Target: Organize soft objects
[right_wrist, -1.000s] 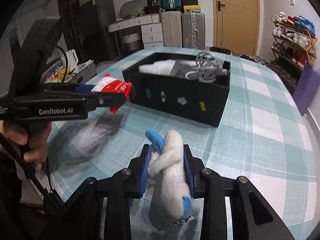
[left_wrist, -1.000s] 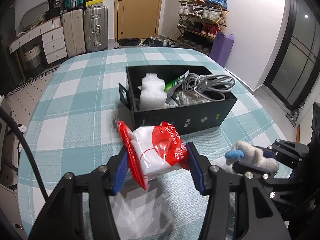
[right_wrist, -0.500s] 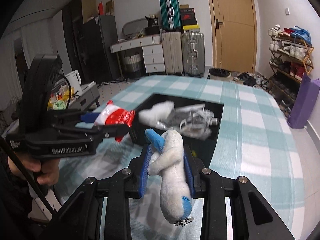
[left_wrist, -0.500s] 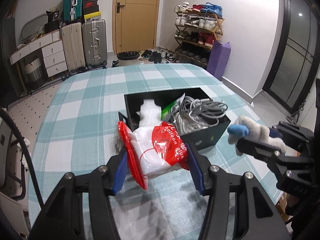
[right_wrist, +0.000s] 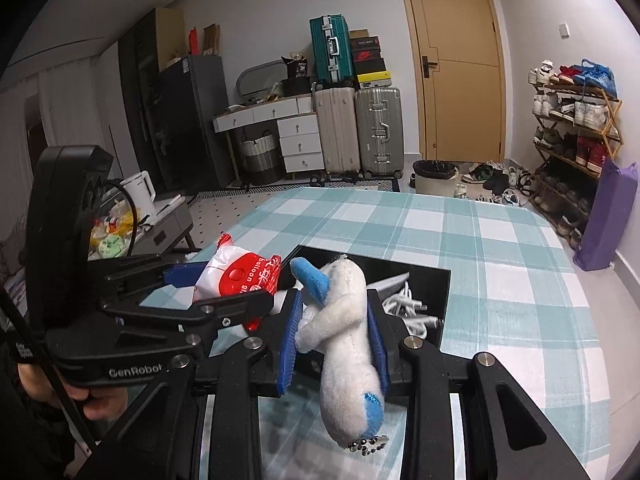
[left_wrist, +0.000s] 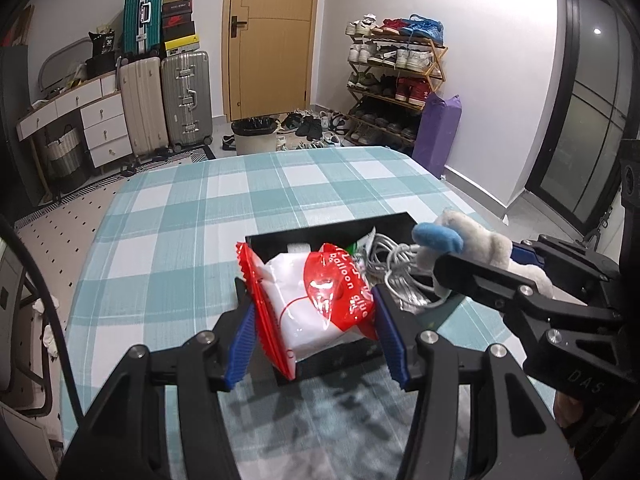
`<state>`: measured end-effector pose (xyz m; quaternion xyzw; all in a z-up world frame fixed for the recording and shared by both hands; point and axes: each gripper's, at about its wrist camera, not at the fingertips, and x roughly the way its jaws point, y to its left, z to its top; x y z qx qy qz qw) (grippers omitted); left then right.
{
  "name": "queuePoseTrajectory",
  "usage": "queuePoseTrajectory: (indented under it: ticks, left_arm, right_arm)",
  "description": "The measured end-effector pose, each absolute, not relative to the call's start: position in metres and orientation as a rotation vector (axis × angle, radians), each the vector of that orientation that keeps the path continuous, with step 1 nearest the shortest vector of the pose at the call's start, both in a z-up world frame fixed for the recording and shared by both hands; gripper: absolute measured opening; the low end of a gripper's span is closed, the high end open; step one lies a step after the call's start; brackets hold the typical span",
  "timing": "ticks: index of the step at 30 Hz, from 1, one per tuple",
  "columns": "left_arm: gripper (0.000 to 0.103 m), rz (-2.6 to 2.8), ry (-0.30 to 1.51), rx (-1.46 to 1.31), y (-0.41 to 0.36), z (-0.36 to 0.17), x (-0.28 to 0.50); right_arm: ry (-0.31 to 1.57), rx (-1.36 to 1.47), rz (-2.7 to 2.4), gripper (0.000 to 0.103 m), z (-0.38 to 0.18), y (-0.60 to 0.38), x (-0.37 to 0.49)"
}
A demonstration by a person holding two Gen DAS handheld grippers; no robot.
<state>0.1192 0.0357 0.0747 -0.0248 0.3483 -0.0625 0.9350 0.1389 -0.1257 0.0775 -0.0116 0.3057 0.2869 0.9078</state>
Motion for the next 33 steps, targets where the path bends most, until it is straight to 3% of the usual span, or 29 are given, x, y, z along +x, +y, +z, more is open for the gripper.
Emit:
queuePoseTrajectory:
  ticks: [27,33]
  left_arm:
    - [0.054,-0.145,0.756,-0.083,0.045,0.049,0.165]
    - [0.054,-0.150,0.764,-0.083,0.043,0.046,0.166]
  right_arm:
    - [0.721,-0.108,0.511,0.031,0.042,-0.107,0.210]
    - [0.733,-0.126,0.524,0.036,0.038,-0.112,0.210]
